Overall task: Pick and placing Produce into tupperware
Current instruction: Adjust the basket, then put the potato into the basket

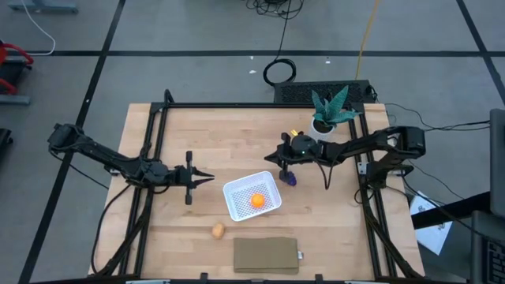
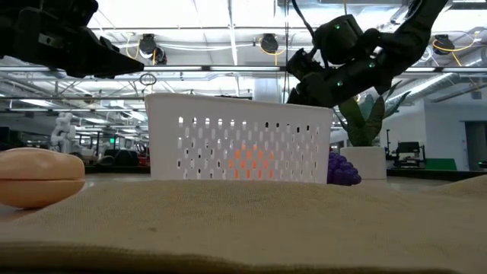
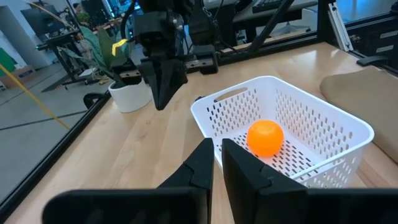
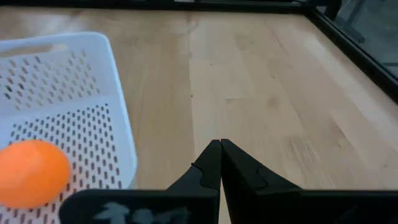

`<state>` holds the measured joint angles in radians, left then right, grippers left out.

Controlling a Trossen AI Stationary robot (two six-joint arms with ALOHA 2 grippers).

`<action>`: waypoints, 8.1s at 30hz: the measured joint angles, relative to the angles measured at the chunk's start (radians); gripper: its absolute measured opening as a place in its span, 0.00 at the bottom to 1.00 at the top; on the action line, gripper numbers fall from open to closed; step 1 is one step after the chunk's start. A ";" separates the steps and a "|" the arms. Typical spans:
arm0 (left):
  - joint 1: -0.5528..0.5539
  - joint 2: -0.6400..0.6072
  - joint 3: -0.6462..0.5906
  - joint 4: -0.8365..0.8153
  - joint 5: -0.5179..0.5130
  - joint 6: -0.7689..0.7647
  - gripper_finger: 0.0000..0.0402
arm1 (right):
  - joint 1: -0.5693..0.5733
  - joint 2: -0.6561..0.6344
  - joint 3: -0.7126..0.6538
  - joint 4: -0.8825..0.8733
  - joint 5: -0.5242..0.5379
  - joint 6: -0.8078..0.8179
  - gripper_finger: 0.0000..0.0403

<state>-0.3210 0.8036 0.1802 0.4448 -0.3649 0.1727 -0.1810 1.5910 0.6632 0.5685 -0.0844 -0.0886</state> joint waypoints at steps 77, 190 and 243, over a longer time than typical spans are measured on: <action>-0.001 0.000 0.000 -0.008 0.000 -0.021 0.09 | 0.242 0.108 0.000 0.017 -0.066 0.066 0.00; -0.468 0.419 0.157 -0.224 -0.022 -0.513 0.09 | 0.373 -1.275 -0.607 -0.088 0.367 -0.028 0.00; -0.439 0.670 0.163 0.013 0.023 -0.522 0.99 | 0.373 -1.276 -0.607 -0.102 0.367 -0.005 0.00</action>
<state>-0.7601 1.4735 0.3431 0.4578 -0.3424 -0.3490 0.1917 0.3153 0.0561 0.4661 0.2824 -0.0936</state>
